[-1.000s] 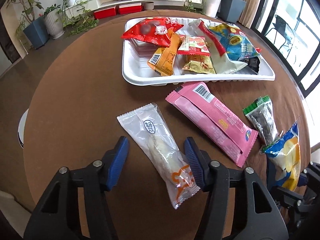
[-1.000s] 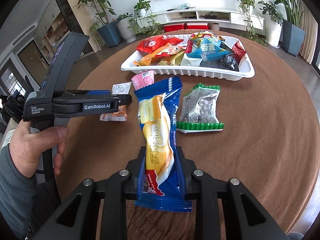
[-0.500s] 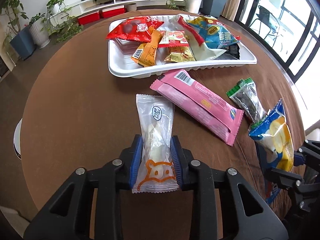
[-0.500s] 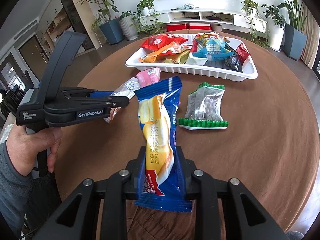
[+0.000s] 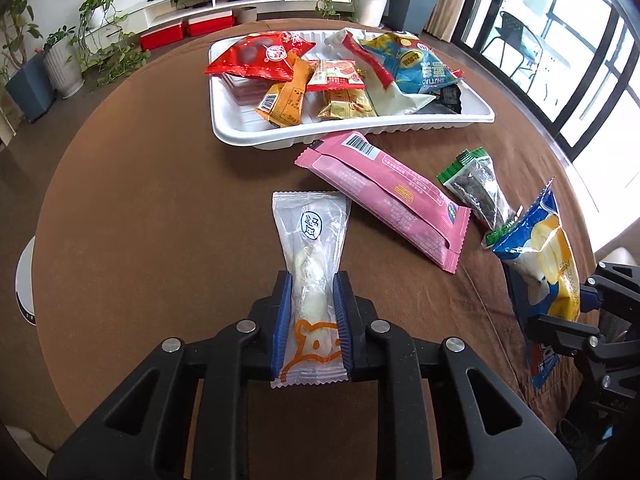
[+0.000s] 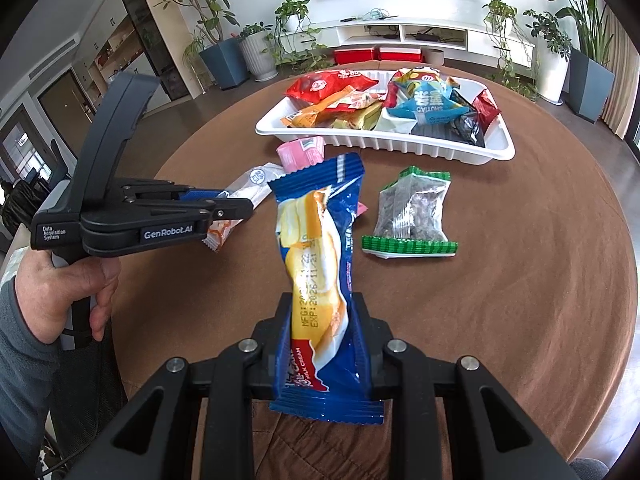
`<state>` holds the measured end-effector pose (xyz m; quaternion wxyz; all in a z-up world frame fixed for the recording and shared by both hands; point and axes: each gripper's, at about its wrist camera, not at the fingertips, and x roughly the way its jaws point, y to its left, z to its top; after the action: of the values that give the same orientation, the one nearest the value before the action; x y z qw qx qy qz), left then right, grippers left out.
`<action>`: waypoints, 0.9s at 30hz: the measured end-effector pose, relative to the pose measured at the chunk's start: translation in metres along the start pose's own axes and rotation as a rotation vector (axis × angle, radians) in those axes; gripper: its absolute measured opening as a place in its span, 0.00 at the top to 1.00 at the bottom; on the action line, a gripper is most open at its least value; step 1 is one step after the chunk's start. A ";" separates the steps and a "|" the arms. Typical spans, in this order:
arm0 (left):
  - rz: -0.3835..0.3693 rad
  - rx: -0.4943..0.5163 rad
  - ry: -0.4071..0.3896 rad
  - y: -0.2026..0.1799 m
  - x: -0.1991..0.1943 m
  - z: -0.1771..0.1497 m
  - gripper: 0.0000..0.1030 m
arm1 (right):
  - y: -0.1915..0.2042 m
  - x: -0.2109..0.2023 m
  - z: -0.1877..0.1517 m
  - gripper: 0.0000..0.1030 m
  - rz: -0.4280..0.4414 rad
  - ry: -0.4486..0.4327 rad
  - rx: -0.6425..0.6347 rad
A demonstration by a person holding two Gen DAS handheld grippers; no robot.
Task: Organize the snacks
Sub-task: 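Lift the clear bar and blue-and-yellow bar toward the white tray with both tools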
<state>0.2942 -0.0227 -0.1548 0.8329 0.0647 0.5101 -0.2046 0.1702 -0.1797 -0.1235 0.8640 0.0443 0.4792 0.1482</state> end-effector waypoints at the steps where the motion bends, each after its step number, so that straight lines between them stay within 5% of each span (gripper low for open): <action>1: -0.004 -0.004 -0.004 0.001 -0.001 -0.002 0.82 | 0.000 0.000 0.000 0.72 0.001 0.000 0.000; 19: -0.148 -0.127 -0.113 0.005 -0.053 -0.033 0.82 | -0.018 -0.008 0.002 0.72 0.051 -0.018 0.080; 27: -0.222 -0.141 -0.184 0.000 -0.076 -0.005 0.82 | -0.053 -0.031 0.021 0.72 0.067 -0.072 0.171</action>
<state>0.2601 0.0002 -0.0902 0.8508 -0.0694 0.4489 -0.2641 0.1839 -0.2384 -0.0983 0.8682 0.1392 0.4572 0.1337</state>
